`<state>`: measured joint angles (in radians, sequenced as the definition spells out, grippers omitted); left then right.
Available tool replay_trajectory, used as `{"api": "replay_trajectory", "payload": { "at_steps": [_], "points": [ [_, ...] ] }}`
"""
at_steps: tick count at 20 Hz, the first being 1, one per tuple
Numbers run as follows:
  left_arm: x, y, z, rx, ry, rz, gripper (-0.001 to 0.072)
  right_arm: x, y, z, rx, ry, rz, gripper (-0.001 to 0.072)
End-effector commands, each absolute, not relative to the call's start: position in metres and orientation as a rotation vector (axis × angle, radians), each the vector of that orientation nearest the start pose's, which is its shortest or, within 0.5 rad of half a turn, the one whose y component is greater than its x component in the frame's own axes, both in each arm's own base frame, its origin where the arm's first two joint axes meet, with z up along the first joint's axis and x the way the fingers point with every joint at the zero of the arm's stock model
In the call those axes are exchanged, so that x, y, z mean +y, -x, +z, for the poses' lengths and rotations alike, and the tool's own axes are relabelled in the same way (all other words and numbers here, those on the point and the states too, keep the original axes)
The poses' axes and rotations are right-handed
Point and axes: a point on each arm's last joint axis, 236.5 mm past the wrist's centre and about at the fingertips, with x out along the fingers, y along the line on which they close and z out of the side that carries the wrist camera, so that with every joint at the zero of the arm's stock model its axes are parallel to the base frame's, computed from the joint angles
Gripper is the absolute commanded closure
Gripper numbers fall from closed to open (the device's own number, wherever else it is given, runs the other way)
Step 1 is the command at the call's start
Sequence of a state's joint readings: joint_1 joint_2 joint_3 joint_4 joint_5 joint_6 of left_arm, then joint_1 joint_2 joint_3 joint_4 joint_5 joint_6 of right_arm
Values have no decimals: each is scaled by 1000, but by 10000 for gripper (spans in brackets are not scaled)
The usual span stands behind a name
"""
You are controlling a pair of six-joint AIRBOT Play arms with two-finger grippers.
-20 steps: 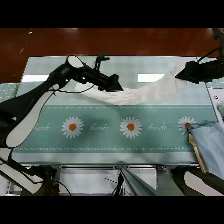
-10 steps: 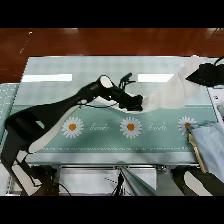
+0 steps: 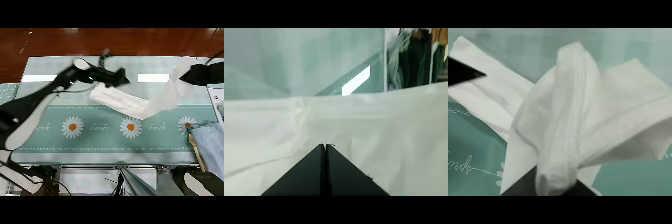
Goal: Fold the shirts.
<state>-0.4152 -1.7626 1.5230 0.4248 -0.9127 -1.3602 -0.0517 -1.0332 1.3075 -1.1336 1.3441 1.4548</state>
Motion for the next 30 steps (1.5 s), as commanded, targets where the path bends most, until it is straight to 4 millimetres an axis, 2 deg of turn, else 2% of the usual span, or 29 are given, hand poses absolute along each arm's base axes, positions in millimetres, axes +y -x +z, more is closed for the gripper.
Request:
{"api": "replay_trajectory", "payload": {
  "at_steps": [1,3,5,7,8,9,10,11,12,14,16,17,18,20,21,22,23,24,25,26,28,30],
  "points": [
    [-272,-487,137,897,765,-765,687,139,-380,135,1011,-199,447,684],
    [-215,-494,186,778,771,-719,687,191,-400,105,1010,-178,513,684],
    [-174,-484,227,694,759,-695,687,243,-414,67,1011,-157,560,683],
    [-155,-463,256,649,709,-715,687,289,-428,27,995,-180,571,683],
    [-153,-450,266,642,676,-738,687,314,-435,11,965,-209,579,639],
    [-155,-436,272,645,639,-760,687,335,-440,2,936,-259,584,457],
    [-157,-426,273,657,597,-769,687,351,-444,-3,911,-314,583,244],
    [-159,-419,271,674,562,-771,687,357,-446,-2,895,-349,580,208],
    [-159,-415,266,692,528,-766,687,355,-448,1,887,-353,577,209],
    [-157,-414,256,715,482,-743,687,330,-451,13,892,-294,569,208],
    [-151,-417,248,729,451,-714,686,276,-447,26,942,-169,530,209],
    [-148,-418,244,737,439,-701,687,240,-442,29,987,-89,489,209],
    [-146,-419,240,744,428,-690,687,194,-432,30,1053,13,422,210],
    [-143,-420,236,754,412,-677,687,86,-403,24,1242,217,212,233],
    [-142,-420,234,758,408,-673,687,38,-382,18,1353,252,106,233],
    [-142,-418,232,767,403,-674,687,9,-361,7,1442,205,47,232],
    [-142,-417,230,776,401,-674,687,-4,-338,-11,1514,89,29,233],
    [-141,-415,225,793,391,-672,687,-1,-321,-30,1554,-71,44,223],
    [-140,-413,220,811,380,-668,687,17,-311,-47,1553,-287,80,183],
    [-139,-410,215,831,371,-668,687,41,-310,-57,1519,-489,130,94],
    [-140,-405,207,865,374,-673,687,85,-329,-61,1370,-794,230,94],
    [-141,-401,202,888,379,-678,687,108,-349,-64,1241,-927,233,94]
  ]
}}
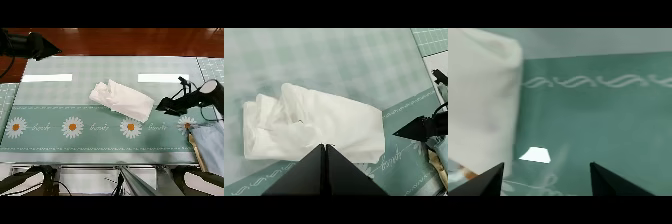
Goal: Fold the shirts.
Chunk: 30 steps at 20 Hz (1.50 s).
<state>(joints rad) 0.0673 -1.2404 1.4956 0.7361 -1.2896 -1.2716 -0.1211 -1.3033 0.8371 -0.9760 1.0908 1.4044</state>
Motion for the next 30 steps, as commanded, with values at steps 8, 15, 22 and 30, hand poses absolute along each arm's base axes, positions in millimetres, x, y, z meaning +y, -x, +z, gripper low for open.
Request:
{"api": "replay_trajectory", "payload": {
  "at_steps": [8,15,22,30],
  "points": [
    [-141,-402,201,891,384,-675,687,162,-391,-74,1029,-967,79,684],
    [-141,-417,183,915,408,-659,687,96,-371,129,840,-714,343,684],
    [-169,-437,127,1002,389,-707,687,-57,-243,189,918,-588,-195,684],
    [-198,-437,81,1088,342,-783,686,-191,-60,162,1111,-649,-1109,684]
  ]
}}
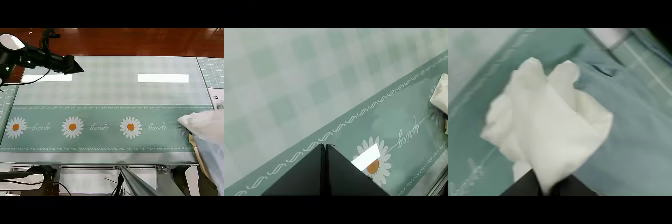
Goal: Fold the shirts.
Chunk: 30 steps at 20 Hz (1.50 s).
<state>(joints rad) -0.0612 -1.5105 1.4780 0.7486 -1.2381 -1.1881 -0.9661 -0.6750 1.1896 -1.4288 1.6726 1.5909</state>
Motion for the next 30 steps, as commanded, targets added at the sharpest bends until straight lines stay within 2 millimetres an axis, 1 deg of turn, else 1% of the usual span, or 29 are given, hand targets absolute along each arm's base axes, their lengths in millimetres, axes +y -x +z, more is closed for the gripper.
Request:
{"api": "replay_trajectory", "payload": {
  "at_steps": [1,2,3,6,7,8,9,10,11,12,13,14,15,16,17,18,19,20,21,22,23,24,25,26,27,28,29,30],
  "points": [
    [-198,-437,81,1085,336,-787,686,-196,-37,163,1130,-658,-1212,684],
    [-198,-437,81,1081,331,-791,686,-199,-18,165,1147,-664,-1291,684],
    [-197,-437,81,1082,331,-790,686,-200,-8,166,1152,-674,-1336,684],
    [-197,-441,83,1066,334,-783,686,-200,1,166,1170,-672,-1349,681],
    [-197,-445,84,1052,331,-778,686,-200,3,166,1186,-657,-1348,601],
    [-196,-448,84,1040,333,-769,686,-201,10,168,1199,-643,-1374,338],
    [-195,-450,84,1033,333,-764,686,-204,16,171,1202,-627,-1403,180],
    [-194,-450,84,1031,332,-763,685,-209,18,174,1190,-606,-1424,164],
    [-192,-451,84,1031,333,-760,679,-214,15,175,1169,-590,-1421,166],
    [-190,-451,86,1030,335,-758,630,-222,6,177,1124,-567,-1401,175],
    [-186,-452,88,1030,336,-757,541,-228,-17,177,1049,-571,-1332,176],
    [-181,-451,93,1026,336,-757,347,-232,-50,178,955,-589,-1223,176],
    [-176,-451,101,1023,344,-753,132,-230,-100,184,819,-633,-1057,176],
    [-168,-453,111,1019,368,-733,65,-221,-152,198,676,-699,-875,177],
    [-159,-455,122,998,380,-714,65,-204,-207,223,528,-780,-653,221],
    [-149,-456,133,965,376,-695,66,-182,-248,245,442,-835,-452,230],
    [-140,-456,140,943,352,-670,67,-149,-283,257,432,-861,-239,229],
    [-131,-453,141,947,311,-633,68,-115,-304,253,493,-851,-82,229],
    [-122,-447,137,979,263,-572,68,-82,-319,235,604,-805,12,229],
    [-110,-437,130,1029,188,-492,68,-58,-328,210,721,-711,47,226],
    [-98,-427,125,1075,101,-404,68,-39,-336,180,838,-558,54,219],
    [-92,-418,123,1101,15,-351,67,-26,-341,157,921,-400,52,148],
    [-95,-409,124,1114,-74,-334,62,-15,-349,139,974,-236,43,97],
    [-103,-403,126,1117,-117,-332,-13,-6,-358,127,999,-80,42,96],
    [-115,-398,125,1120,-143,-345,-13,0,-364,119,1013,46,35,96],
    [-126,-395,123,1123,-163,-361,-13,3,-368,111,1031,147,12,96],
    [-133,-392,119,1132,-174,-359,-13,2,-370,105,1046,208,-14,96],
    [-137,-390,115,1142,-194,-348,-13,2,-371,99,1065,230,-37,97]
  ]
}}
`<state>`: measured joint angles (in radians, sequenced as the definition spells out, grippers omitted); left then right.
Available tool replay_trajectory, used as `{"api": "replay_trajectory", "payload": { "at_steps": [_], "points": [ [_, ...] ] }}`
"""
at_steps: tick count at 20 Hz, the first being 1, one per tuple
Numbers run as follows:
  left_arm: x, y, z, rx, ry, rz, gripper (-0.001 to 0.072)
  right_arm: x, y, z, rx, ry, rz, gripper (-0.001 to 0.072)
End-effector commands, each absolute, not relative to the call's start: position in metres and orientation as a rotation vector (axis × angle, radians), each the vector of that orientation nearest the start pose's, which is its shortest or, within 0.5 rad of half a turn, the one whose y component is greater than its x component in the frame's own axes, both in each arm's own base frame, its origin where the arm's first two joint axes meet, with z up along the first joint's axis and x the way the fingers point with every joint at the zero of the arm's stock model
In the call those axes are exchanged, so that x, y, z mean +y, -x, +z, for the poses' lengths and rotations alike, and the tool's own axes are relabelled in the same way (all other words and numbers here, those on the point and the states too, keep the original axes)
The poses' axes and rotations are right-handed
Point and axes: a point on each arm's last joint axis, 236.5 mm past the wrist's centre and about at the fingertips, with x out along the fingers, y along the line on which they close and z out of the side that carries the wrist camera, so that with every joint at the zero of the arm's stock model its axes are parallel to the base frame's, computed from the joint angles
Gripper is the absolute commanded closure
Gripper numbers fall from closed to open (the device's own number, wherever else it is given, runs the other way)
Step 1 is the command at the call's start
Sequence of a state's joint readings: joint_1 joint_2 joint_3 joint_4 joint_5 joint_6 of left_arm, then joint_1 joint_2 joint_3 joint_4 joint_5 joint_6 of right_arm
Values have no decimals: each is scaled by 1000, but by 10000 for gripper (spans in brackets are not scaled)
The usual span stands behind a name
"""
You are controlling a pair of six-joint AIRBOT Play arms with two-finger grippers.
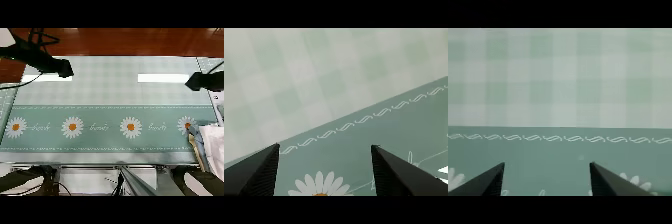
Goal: Fold the shirts.
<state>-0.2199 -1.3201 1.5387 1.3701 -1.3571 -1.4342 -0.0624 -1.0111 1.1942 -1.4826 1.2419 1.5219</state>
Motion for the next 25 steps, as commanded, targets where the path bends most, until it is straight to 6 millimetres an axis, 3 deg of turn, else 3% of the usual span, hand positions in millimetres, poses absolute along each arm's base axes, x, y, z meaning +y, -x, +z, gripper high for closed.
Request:
{"api": "replay_trajectory", "payload": {
  "at_steps": [1,6,25],
  "points": [
    [-138,-388,110,1148,-227,-336,-13,3,-370,94,1088,211,-45,96],
    [-124,-388,98,1168,-300,-262,-13,18,-365,86,1120,120,-24,97],
    [-124,-388,96,1173,-302,-262,-13,18,-367,87,1114,123,-25,98]
  ]
}}
